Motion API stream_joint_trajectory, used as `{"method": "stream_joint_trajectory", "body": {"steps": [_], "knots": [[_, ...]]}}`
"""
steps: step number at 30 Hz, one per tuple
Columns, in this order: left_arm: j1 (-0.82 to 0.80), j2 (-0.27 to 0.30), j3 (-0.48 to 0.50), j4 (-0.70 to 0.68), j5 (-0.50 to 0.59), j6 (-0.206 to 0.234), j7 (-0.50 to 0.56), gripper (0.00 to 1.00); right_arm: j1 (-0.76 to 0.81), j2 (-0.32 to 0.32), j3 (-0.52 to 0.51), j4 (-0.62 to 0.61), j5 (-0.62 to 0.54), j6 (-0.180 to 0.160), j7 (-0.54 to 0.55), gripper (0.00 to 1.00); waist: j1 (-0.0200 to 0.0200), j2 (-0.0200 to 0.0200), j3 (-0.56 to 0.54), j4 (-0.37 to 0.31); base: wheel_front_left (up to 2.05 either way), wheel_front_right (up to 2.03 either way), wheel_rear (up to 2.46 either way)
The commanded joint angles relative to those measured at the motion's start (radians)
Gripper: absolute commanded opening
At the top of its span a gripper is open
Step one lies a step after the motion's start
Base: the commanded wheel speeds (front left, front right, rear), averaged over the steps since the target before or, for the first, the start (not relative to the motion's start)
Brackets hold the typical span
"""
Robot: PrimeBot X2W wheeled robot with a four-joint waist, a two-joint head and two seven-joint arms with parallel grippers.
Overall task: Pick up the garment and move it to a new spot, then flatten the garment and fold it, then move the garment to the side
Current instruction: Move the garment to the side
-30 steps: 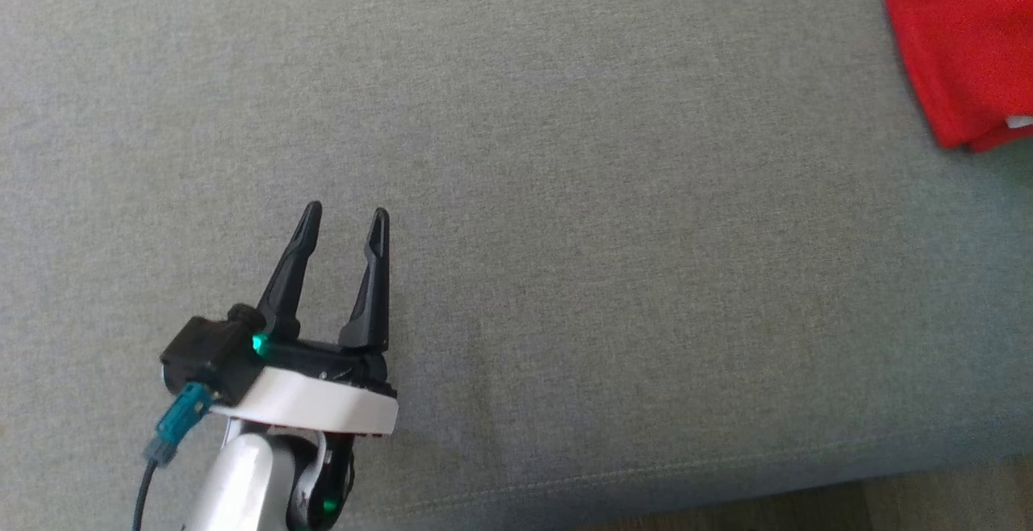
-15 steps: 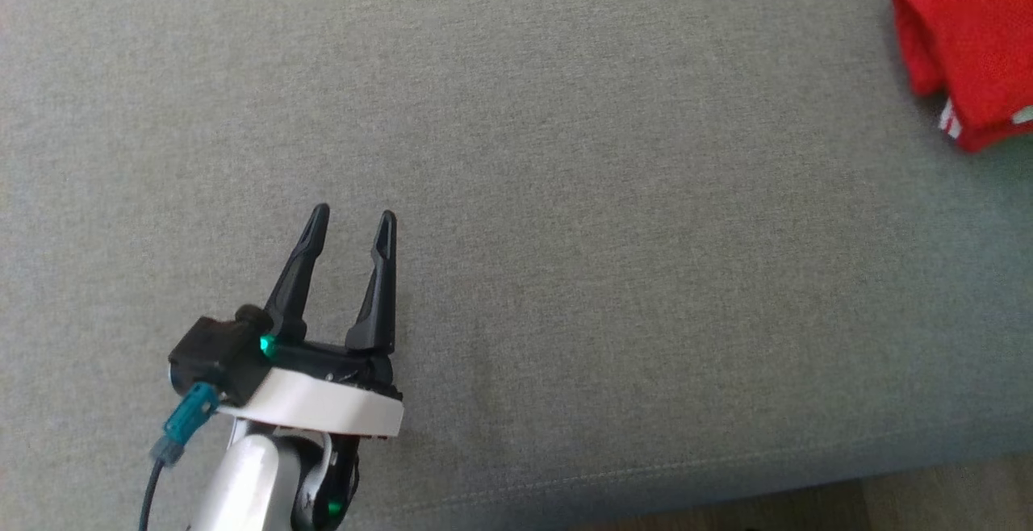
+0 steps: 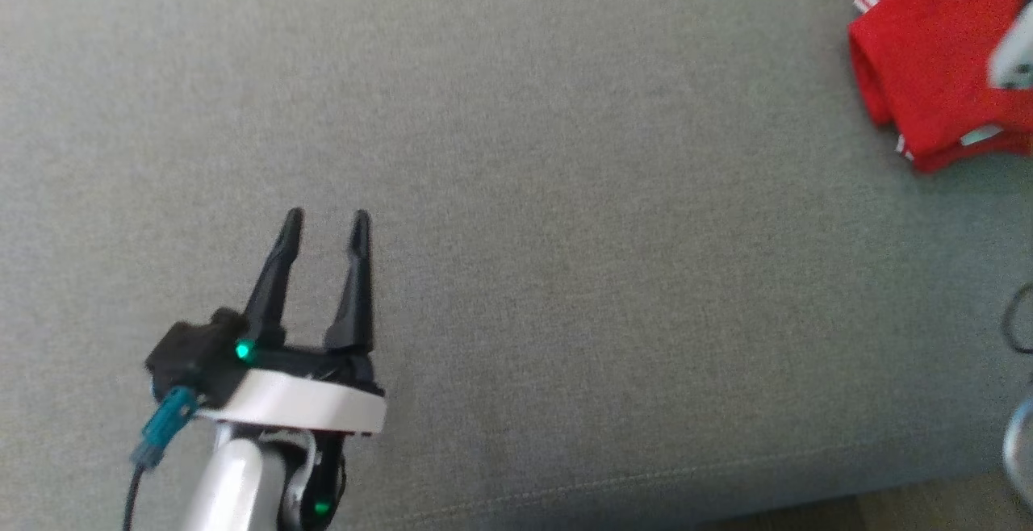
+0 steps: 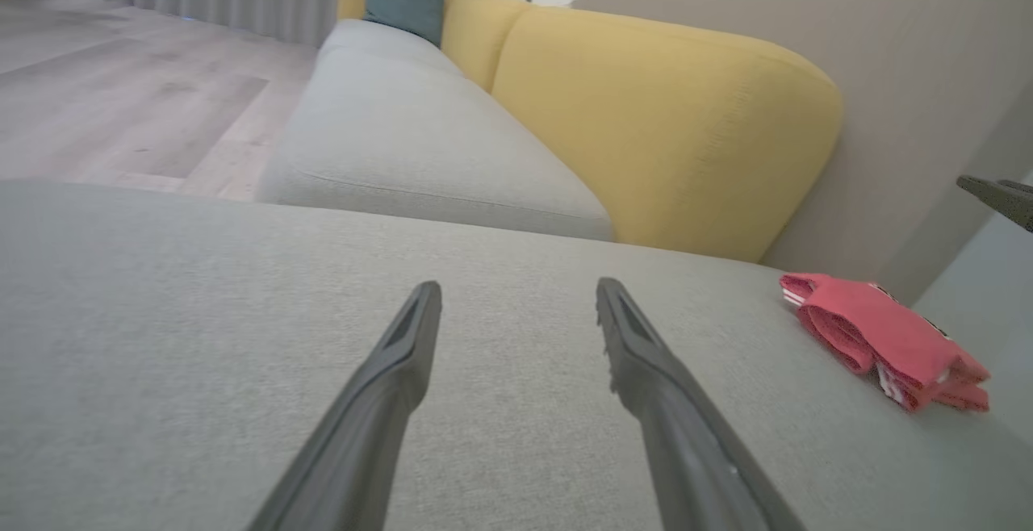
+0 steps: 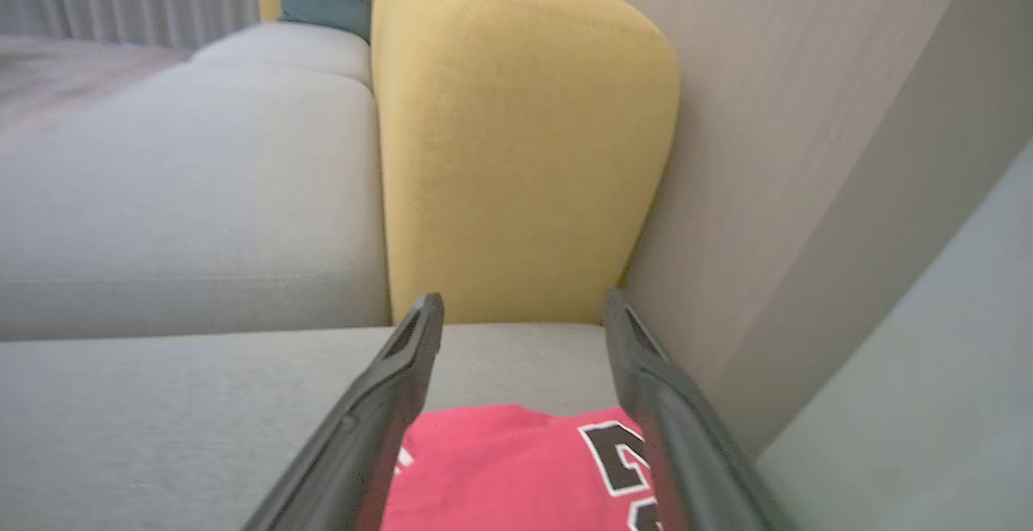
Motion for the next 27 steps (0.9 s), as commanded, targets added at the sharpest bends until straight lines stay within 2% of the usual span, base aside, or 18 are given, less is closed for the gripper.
{"method": "stream_joint_trajectory", "body": {"steps": [1, 7, 13, 17, 27], "knots": [[0.012, -0.003, 0.05, -0.03, -0.017, 0.02, -0.006, 1.0, 0.01, 0.027, 0.035, -0.041, 0.035, 0.007, -0.03, 1.0, 0.0, 0.0, -0.041, 0.003, 0.0, 0.0, 0.0], [0.034, -0.003, 0.08, -0.013, -0.051, 0.057, -0.006, 1.0, 0.1, 0.116, 0.111, -0.064, 0.156, 0.007, -0.105, 1.0, 0.0, 0.0, -0.116, 0.015, 0.0, 0.0, 0.0], [0.076, -0.003, 0.08, 0.01, -0.063, 0.115, -0.006, 1.0, 0.27, 0.189, 0.192, -0.162, 0.256, 0.007, -0.182, 1.0, 0.0, 0.0, -0.199, 0.036, 0.0, 0.0, 0.0], [0.103, -0.003, 0.087, 0.022, -0.082, 0.125, -0.006, 1.0, 0.403, 0.211, 0.25, -0.276, 0.302, 0.007, -0.198, 1.0, 0.0, 0.0, -0.238, 0.051, 0.0, 0.0, 0.0], [0.162, -0.003, 0.112, 0.025, -0.087, 0.111, -0.006, 1.0, 0.71, 0.215, 0.409, -0.531, 0.465, 0.007, -0.174, 1.0, 0.0, 0.0, -0.271, 0.084, 0.0, 0.0, 0.0]]}}
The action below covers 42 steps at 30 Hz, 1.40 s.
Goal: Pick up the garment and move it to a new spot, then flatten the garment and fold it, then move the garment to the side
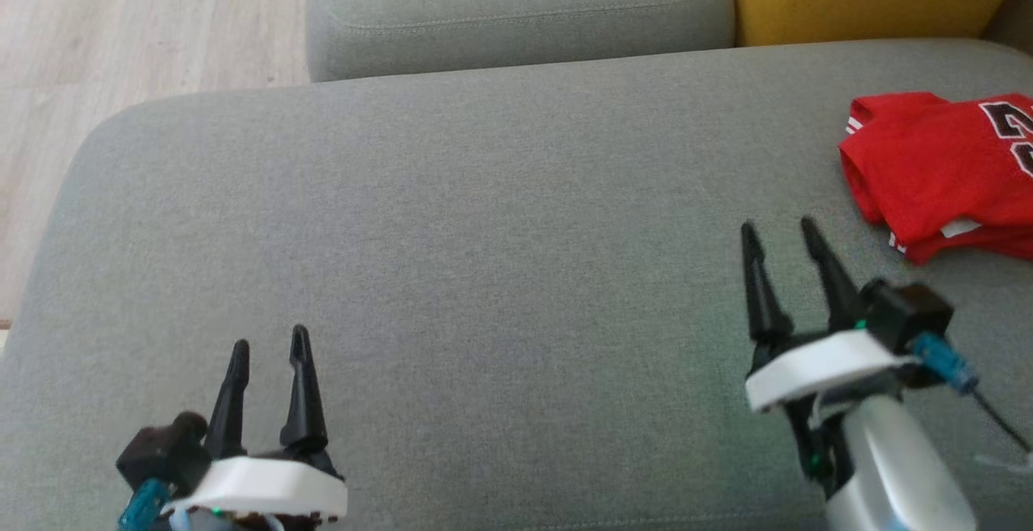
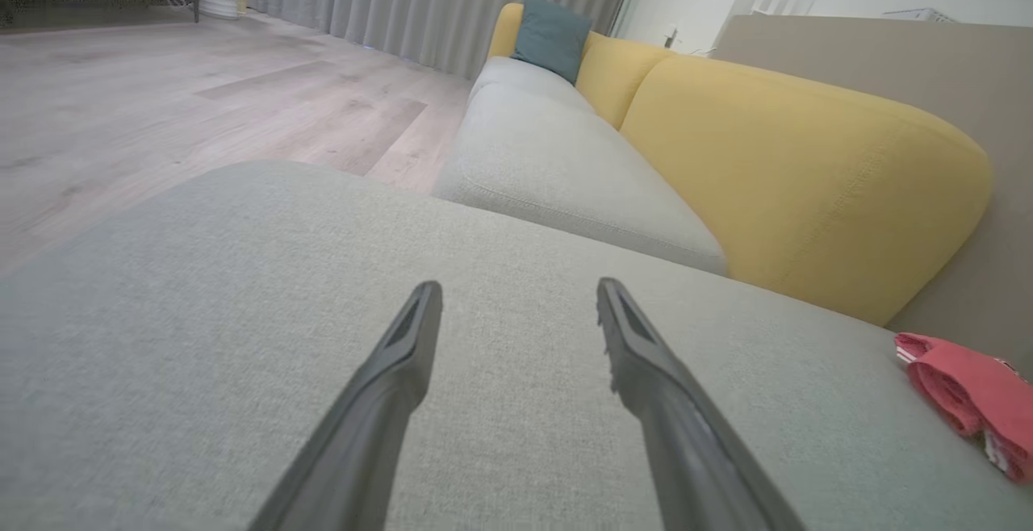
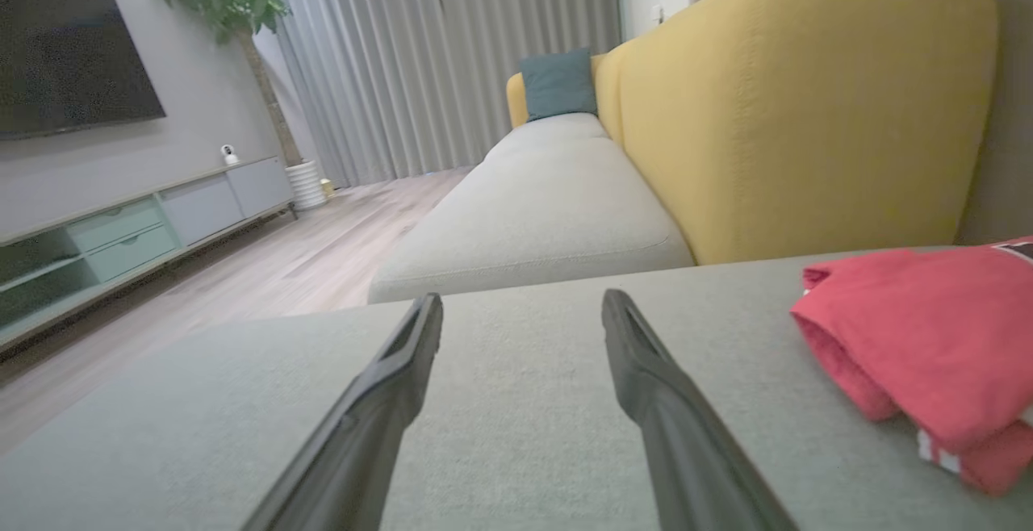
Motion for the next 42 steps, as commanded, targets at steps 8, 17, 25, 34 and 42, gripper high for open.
{"method": "stream_joint_trajectory", "body": {"steps": [8, 17, 25, 34, 42], "knots": [[-0.002, -0.002, 0.045, -0.007, 0.029, -0.013, -0.006, 1.0, 0.09, 0.008, 0.099, -0.095, 0.037, 0.007, 0.014, 1.0, 0.0, -0.0001, -0.007, 0.023, 0.0, 0.0, 0.0], [-0.002, -0.002, 0.037, 0.008, 0.053, -0.028, -0.006, 1.0, 0.109, 0.008, 0.097, -0.107, 0.03, 0.007, 0.009, 1.0, 0.0, -0.0001, -0.008, 0.032, 0.0, 0.0, 0.0], [0.029, 0.0, 0.002, 0.043, 0.057, -0.03, 0.0, 0.0, 0.133, 0.005, 0.064, -0.081, 0.019, 0.0, 0.016, 0.0, 0.0, -0.0001, -0.012, 0.028, 0.0, 0.0, 0.0], [0.047, 0.002, 0.007, 0.136, 0.015, -0.035, 0.009, 0.0, 0.187, 0.005, 0.065, 0.002, 0.06, 0.0, 0.024, 0.0, 0.0, -0.0001, -0.011, 0.029, 0.0, 0.0, 0.0], [0.029, 0.006, 0.018, 0.141, -0.071, -0.047, 0.027, 0.0, 0.183, 0.0, 0.052, -0.009, 0.152, 0.0, 0.039, 0.0, 0.0, -0.0001, -0.01, 0.03, 0.0, 0.0, 0.0]]}}
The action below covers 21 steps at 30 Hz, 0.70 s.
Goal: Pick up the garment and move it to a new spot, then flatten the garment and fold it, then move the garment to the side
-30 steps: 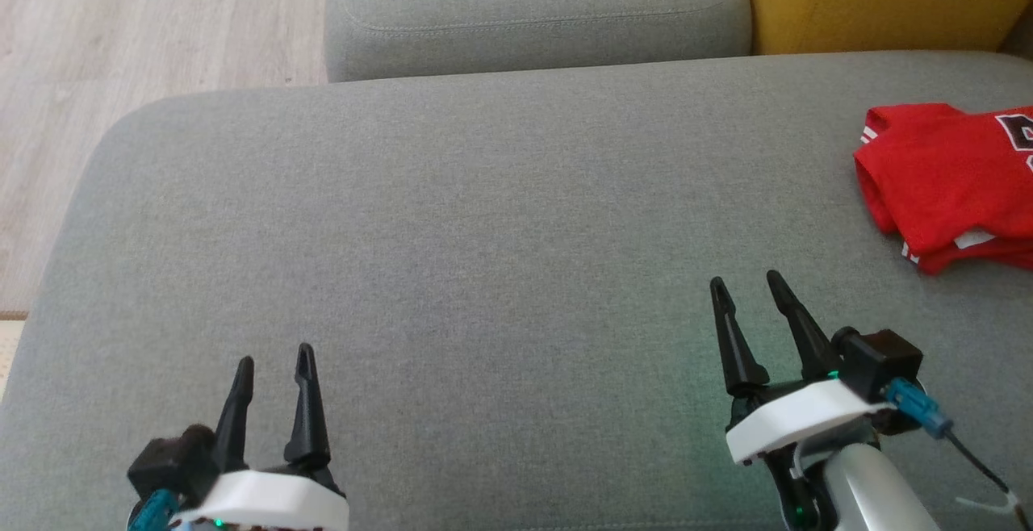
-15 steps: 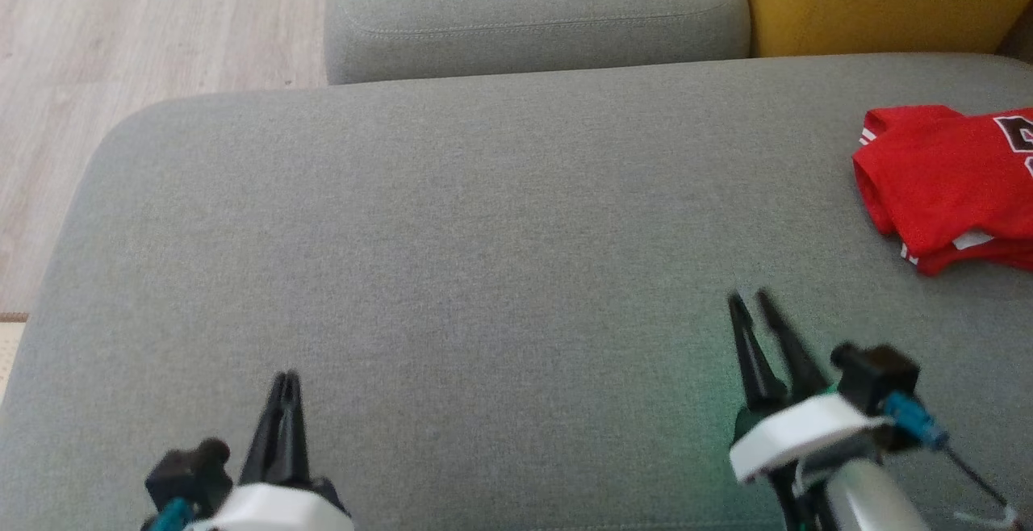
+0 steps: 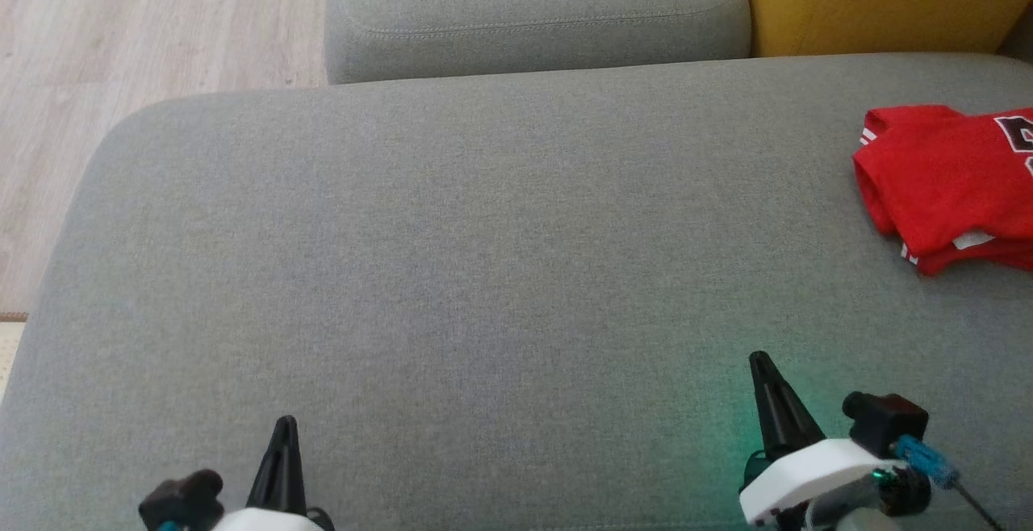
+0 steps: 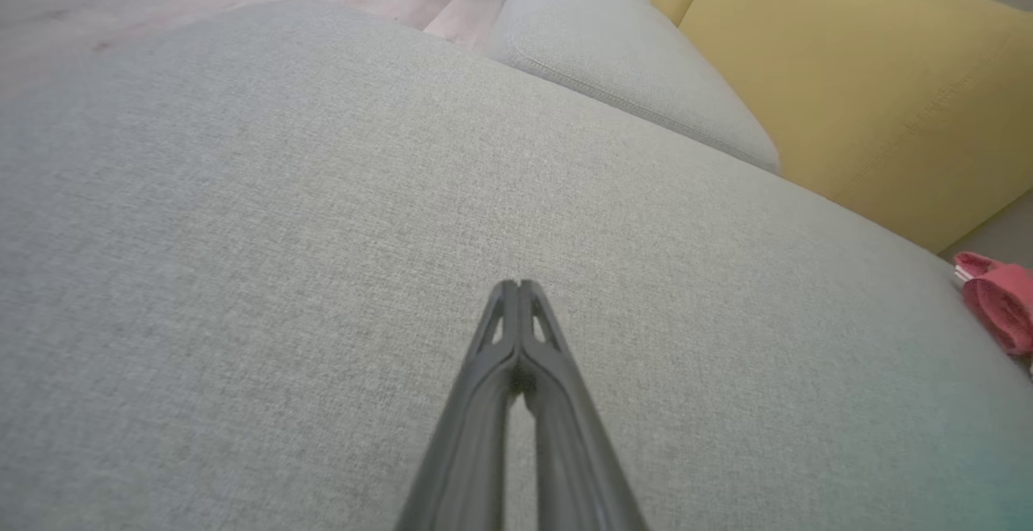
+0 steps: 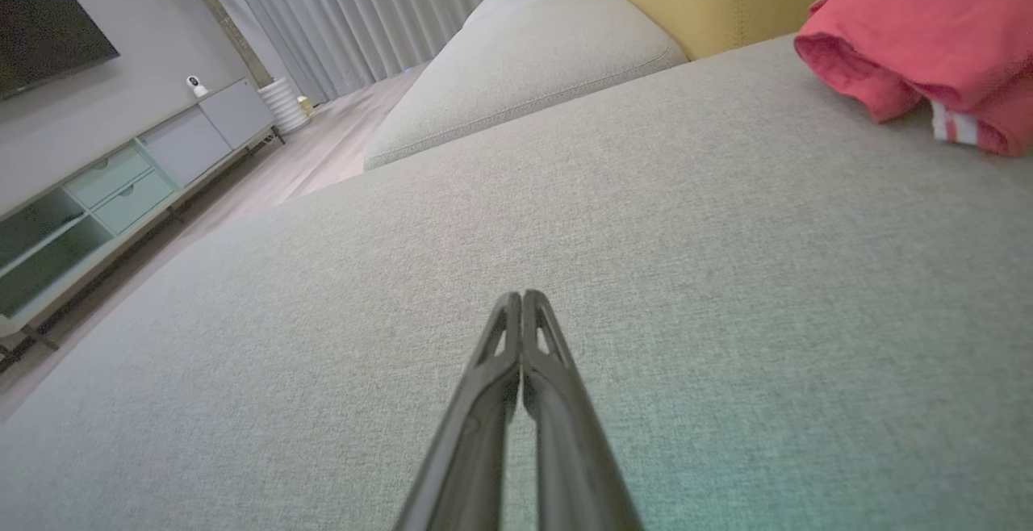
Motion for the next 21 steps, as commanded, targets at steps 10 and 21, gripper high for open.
{"method": "stream_joint_trajectory", "body": {"steps": [10, 21], "knots": [[-0.062, 0.011, 0.025, -0.024, -0.121, -0.021, 0.025, 0.0, -0.048, -0.01, -0.022, -0.051, 0.131, 0.001, 0.024, 0.0, 0.0, 0.0, 0.001, 0.002, 0.0, 0.0, 0.0], [-0.086, 0.015, 0.043, -0.02, -0.238, -0.039, 0.053, 0.0, -0.053, -0.014, -0.043, -0.067, 0.255, 0.002, 0.047, 0.0, 0.0, 0.0, 0.003, 0.004, 0.0, 0.0, 0.0]]}}
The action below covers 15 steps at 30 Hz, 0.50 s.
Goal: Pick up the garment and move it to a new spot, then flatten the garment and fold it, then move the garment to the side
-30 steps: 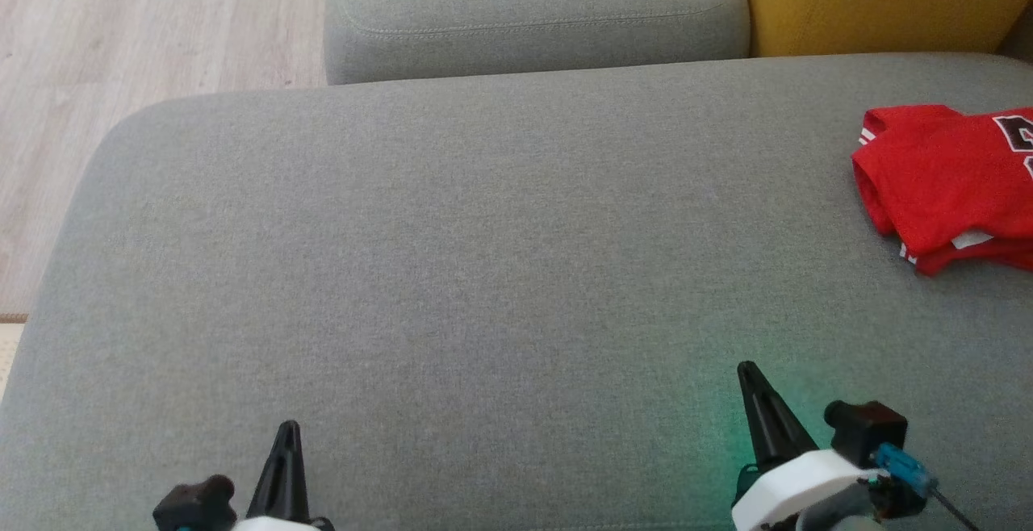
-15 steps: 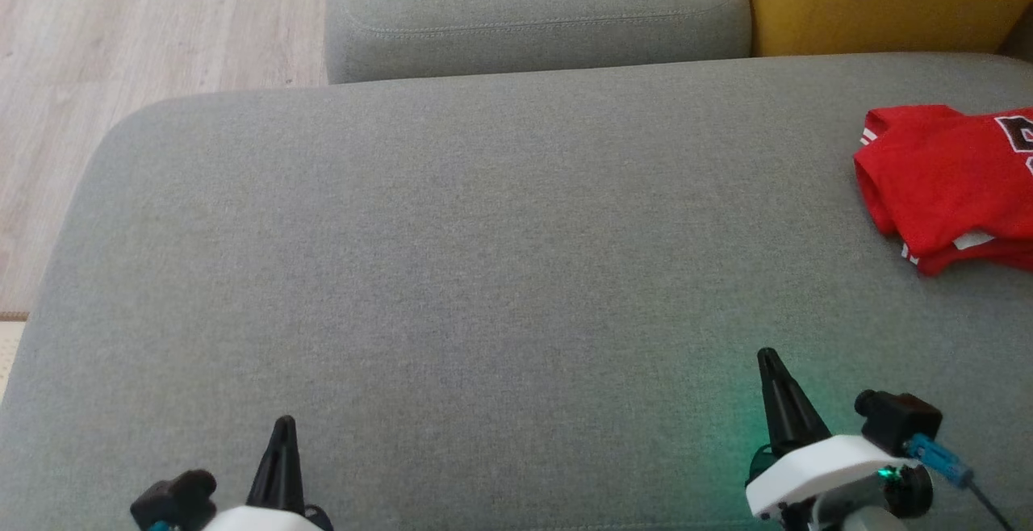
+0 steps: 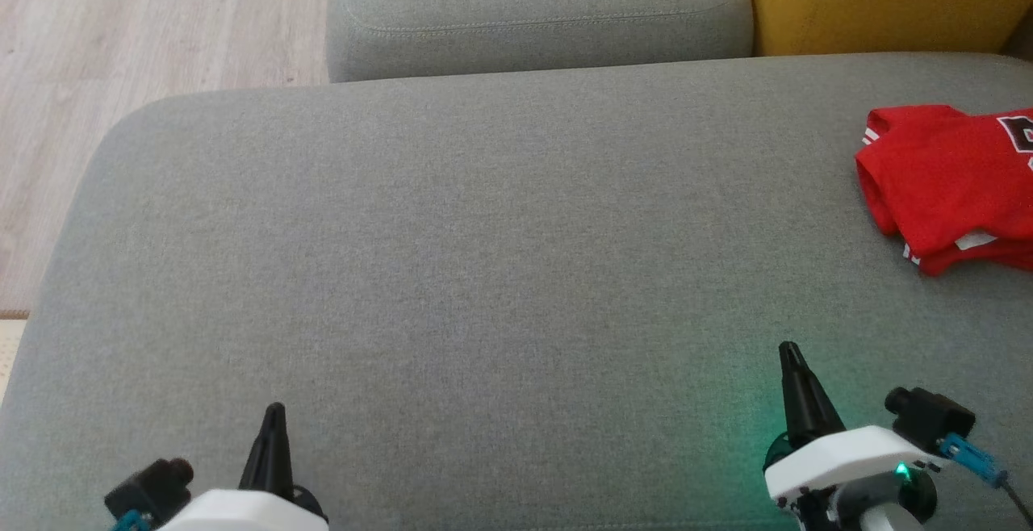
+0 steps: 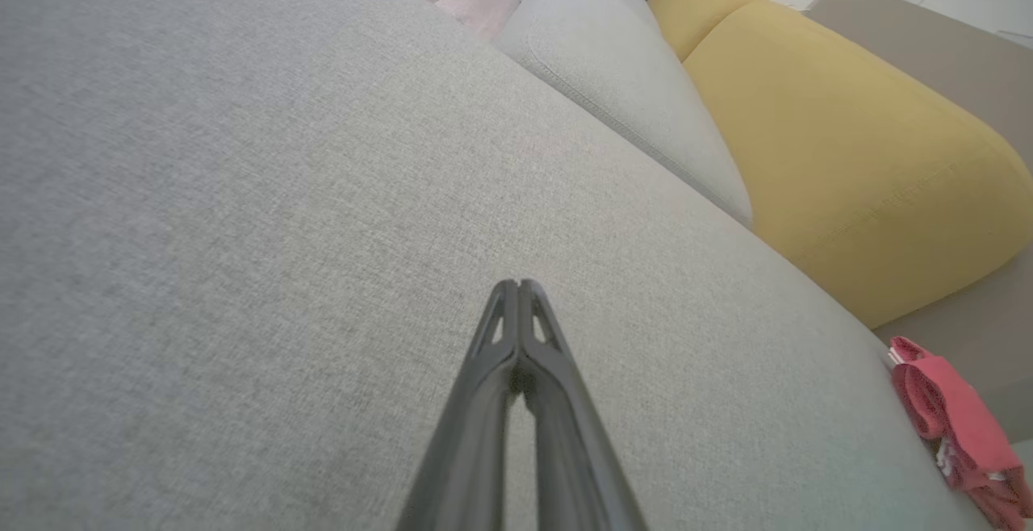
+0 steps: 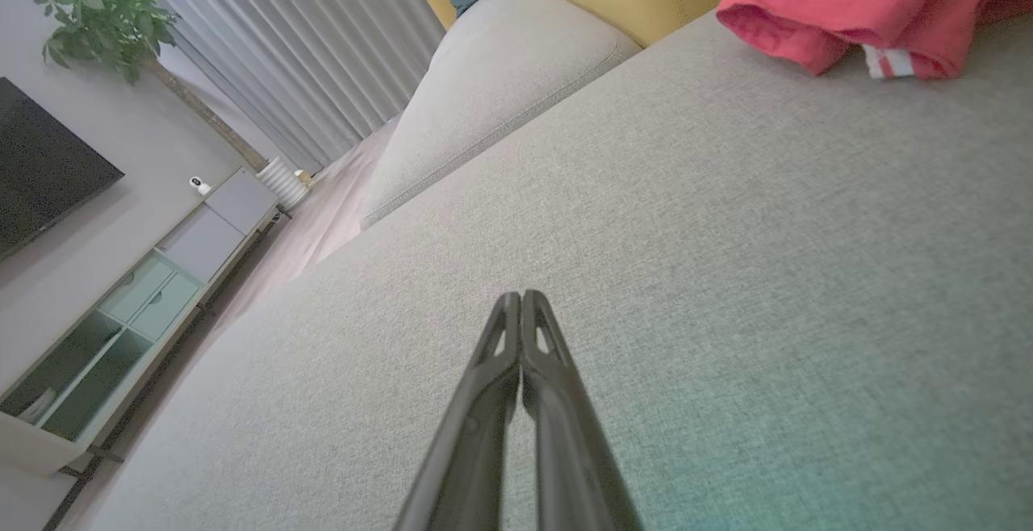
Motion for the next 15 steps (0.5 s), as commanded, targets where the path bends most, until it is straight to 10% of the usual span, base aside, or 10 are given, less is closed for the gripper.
{"method": "stream_joint_trajectory", "body": {"steps": [1, 15], "knots": [[-0.056, 0.012, 0.021, -0.026, -0.038, -0.01, 0.009, 0.0, -0.053, -0.013, -0.004, -0.039, 0.041, 0.002, 0.006, 0.0, 0.0, 0.0, 0.0, 0.0, 0.0, 0.0, 0.0], [-0.084, 0.015, 0.045, -0.022, -0.174, -0.03, 0.043, 0.0, -0.059, -0.016, -0.03, -0.058, 0.186, 0.003, 0.035, 0.0, 0.0, 0.0, 0.002, 0.003, 0.0, 0.0, 0.0]]}}
